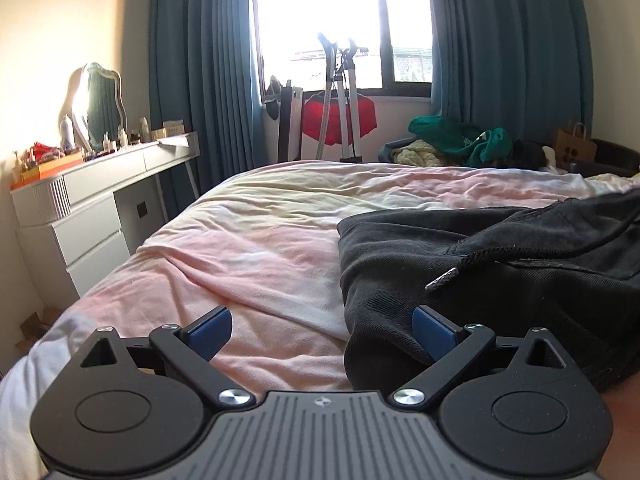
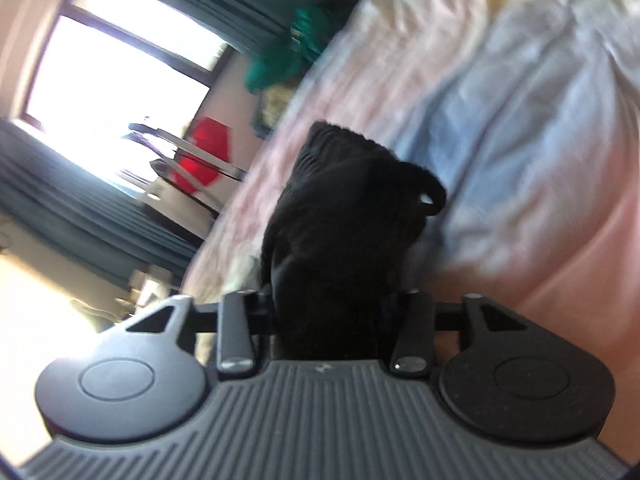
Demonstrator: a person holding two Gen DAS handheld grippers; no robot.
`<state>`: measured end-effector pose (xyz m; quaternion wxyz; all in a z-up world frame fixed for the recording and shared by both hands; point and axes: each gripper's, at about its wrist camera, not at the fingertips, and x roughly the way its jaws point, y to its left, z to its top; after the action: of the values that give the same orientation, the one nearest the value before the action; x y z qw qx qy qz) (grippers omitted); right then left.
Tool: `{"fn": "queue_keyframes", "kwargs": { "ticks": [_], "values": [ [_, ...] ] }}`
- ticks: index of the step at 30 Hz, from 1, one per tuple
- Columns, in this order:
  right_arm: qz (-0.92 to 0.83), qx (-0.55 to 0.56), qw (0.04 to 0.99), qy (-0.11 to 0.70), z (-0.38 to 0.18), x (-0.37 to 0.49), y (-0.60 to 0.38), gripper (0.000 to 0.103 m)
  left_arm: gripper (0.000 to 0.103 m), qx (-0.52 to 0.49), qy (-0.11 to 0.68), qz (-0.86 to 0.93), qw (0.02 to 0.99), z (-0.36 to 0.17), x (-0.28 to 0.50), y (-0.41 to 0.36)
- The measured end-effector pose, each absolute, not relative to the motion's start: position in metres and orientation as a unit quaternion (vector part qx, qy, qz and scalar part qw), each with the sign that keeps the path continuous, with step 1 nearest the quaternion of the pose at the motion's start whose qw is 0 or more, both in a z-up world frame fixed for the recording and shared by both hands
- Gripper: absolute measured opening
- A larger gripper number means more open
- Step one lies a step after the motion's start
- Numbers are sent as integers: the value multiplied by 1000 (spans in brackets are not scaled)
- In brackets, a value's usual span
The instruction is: Fold clothes
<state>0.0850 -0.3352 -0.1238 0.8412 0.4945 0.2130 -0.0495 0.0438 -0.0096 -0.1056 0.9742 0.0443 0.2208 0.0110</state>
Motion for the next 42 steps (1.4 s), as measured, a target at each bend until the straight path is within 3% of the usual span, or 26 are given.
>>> {"fn": "queue_keyframes", "kwargs": {
  "ticks": [3, 6, 10, 16, 17, 18, 20, 23, 28, 35, 40, 42],
  "values": [
    [-62, 483, 847, 210, -120, 81, -337, 34, 99, 40, 225, 8, 973, -105, 43, -8],
    [-101, 466, 841, 257, -134, 85, -337, 34, 100, 45, 228, 9, 973, -106, 42, -9],
    [-113, 488, 818, 284, -150, 88, -341, 37, 100, 48, 228, 10, 972, -106, 40, -9],
    [-86, 468, 832, 286, -131, 77, -333, 43, 99, -1, 248, 1, 969, -104, 42, 3],
    [-73, 473, 828, 292, -131, 75, -330, 51, 99, -10, 252, 0, 968, -104, 43, 5],
    [-61, 474, 825, 303, -133, 78, -328, 68, 100, -14, 253, 1, 967, -104, 43, 5],
    [-48, 448, 831, 327, -133, 84, -317, 84, 100, -16, 253, 10, 967, -104, 43, 6],
    [-48, 394, 842, 366, -141, 97, -302, 85, 100, -13, 251, 41, 967, -103, 43, 8],
    [-23, 438, 829, 347, -156, 110, -306, 88, 94, -51, 307, 108, 944, -114, 57, 32],
    [51, 504, 816, 278, -148, 102, -309, 90, 95, -227, 348, 64, 908, -122, 65, 77],
    [34, 476, 814, 332, -159, 106, -304, 89, 100, -393, 342, -43, 853, -132, 80, 105],
    [26, 462, 818, 343, -160, 106, -301, 83, 99, -414, 341, -70, 841, -135, 91, 105]
  ]
}}
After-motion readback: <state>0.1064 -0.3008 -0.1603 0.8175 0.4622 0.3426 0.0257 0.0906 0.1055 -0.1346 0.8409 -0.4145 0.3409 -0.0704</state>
